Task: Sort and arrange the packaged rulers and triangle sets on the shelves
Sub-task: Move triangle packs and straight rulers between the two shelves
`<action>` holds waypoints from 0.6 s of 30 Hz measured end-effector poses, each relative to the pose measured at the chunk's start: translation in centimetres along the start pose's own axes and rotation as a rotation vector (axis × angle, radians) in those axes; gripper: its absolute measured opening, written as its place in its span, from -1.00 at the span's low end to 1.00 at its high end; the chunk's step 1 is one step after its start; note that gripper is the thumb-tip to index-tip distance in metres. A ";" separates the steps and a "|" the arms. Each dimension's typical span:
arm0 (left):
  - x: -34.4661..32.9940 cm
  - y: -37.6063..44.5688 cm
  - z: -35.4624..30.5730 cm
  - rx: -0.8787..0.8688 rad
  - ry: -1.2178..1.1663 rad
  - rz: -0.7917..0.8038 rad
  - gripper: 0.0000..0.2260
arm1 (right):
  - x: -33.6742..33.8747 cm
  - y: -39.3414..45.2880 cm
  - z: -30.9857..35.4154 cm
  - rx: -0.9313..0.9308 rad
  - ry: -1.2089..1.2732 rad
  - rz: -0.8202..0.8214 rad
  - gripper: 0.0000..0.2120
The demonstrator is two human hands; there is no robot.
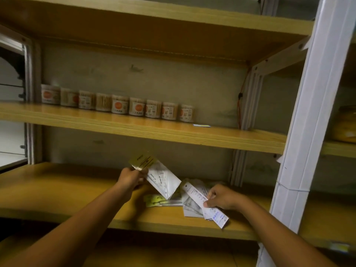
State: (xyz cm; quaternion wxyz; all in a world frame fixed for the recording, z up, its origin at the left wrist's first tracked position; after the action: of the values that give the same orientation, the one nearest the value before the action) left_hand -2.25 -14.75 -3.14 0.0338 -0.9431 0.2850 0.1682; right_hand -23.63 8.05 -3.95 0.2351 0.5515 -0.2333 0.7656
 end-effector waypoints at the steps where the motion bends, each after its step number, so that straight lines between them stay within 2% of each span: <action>1: 0.1 -0.1 0.4 0.008 -0.023 -0.005 -0.94 | 0.1 -0.1 0.0 0.002 0.021 -0.029 -0.85; 5: 0.8 -0.4 1.6 0.041 -0.095 -0.028 -0.95 | 1.1 -0.6 0.3 0.030 0.078 -0.188 -0.95; 8: 1.2 -1.0 2.0 0.037 -0.138 -0.039 -0.94 | 1.6 -1.9 0.7 0.057 0.097 -0.236 -0.89; 13: 0.7 -4.0 0.5 -0.008 -0.187 -0.045 -0.95 | 2.0 -5.0 0.3 0.045 0.207 -0.173 -0.81; 18: -0.5 -7.5 -2.0 -0.056 -0.219 -0.040 -0.84 | 2.9 -9.0 -0.2 0.108 0.205 -0.133 -0.64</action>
State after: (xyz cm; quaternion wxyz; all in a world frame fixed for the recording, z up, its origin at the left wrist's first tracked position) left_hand 2.11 -8.51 -1.33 0.0416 -0.9251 0.2561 0.2772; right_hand -19.02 15.48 -0.36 0.2780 0.4966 -0.1296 0.8120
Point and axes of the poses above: each hand's wrist, its own y-axis towards the middle knuckle, its own x-axis out of the back of the hand, z = x × y, the point moved 10 cm from there along y, towards the middle knuckle, and after that the axes turned 12 degrees about -y, right-handed, at the moved point
